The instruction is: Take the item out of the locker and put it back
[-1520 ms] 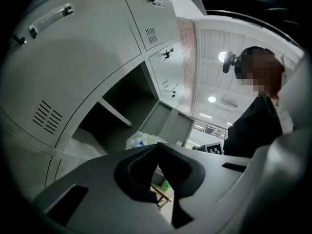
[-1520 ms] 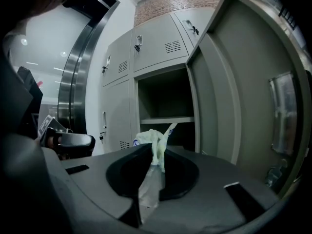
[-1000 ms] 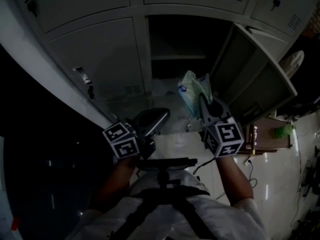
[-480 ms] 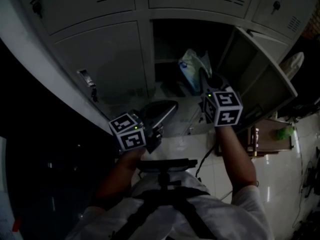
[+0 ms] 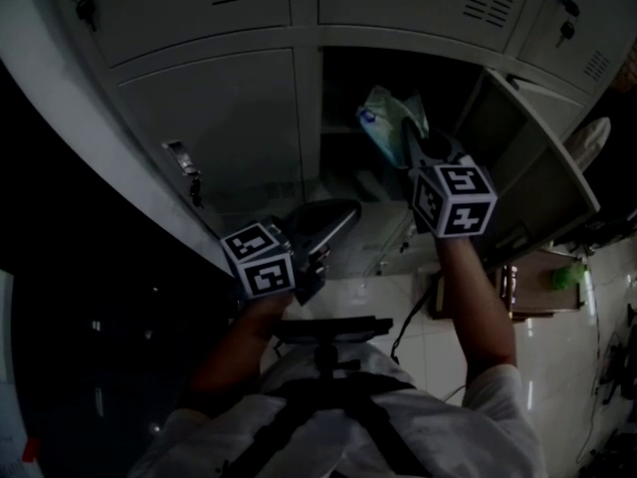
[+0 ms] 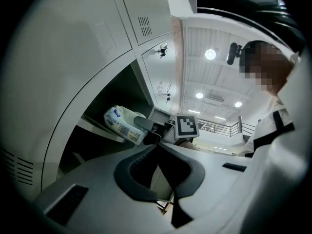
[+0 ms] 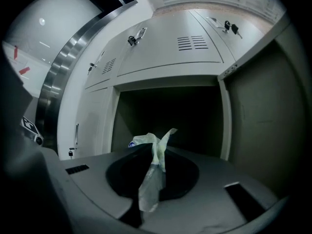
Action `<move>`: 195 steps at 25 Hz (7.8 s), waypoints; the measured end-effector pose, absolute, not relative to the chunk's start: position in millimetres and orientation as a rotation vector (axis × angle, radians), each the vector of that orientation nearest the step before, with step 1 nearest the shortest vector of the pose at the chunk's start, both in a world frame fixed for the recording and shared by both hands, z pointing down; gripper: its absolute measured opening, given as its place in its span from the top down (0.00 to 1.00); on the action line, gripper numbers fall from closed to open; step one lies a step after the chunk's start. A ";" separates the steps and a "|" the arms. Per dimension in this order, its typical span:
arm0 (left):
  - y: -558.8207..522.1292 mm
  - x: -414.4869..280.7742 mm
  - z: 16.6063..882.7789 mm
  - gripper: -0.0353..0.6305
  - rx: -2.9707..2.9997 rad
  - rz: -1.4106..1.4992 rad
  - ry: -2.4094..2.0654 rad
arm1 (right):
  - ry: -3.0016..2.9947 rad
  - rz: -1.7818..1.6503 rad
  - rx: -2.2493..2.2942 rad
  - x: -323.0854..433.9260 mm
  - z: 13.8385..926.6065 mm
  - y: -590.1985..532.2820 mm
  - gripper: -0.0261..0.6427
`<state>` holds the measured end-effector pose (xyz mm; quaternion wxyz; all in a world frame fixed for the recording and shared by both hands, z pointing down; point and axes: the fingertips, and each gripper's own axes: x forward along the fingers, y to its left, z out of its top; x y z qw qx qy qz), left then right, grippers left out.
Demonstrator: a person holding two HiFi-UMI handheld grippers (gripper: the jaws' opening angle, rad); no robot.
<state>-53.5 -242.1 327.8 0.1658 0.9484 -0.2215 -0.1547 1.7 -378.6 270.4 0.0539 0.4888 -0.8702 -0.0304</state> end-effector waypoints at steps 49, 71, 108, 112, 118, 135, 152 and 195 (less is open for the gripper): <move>-244.5 -68.2 331.1 0.95 2.671 -0.449 -0.650 | -2.435 -0.197 1.493 -43.4 260.0 -464.3 0.60; -202.2 -70.6 337.8 0.95 2.629 -0.465 -0.648 | -2.595 -0.043 1.441 -7.1 290.8 -352.7 0.60; -174.1 -71.9 372.8 0.95 2.551 -0.390 -0.658 | -2.668 0.234 1.329 20.3 363.1 -249.7 0.74; -171.4 -72.1 374.9 0.95 2.546 -0.387 -0.656 | -2.674 0.263 1.311 18.9 368.6 -242.6 0.75; -169.2 -74.6 377.6 0.95 2.537 -0.388 -0.657 | -2.656 0.297 1.317 26.1 381.2 -236.5 0.76; -149.6 -87.6 398.1 0.95 2.489 -0.418 -0.620 | -2.561 0.422 1.345 27.1 424.7 -206.5 0.79; -90.5 -103.2 416.9 0.95 2.476 -0.416 -0.630 | -2.548 0.435 1.363 21.2 440.8 -152.7 0.79; 225.0 46.8 428.5 0.95 2.466 -0.368 -0.698 | -2.734 0.368 1.232 128.2 426.0 155.3 0.95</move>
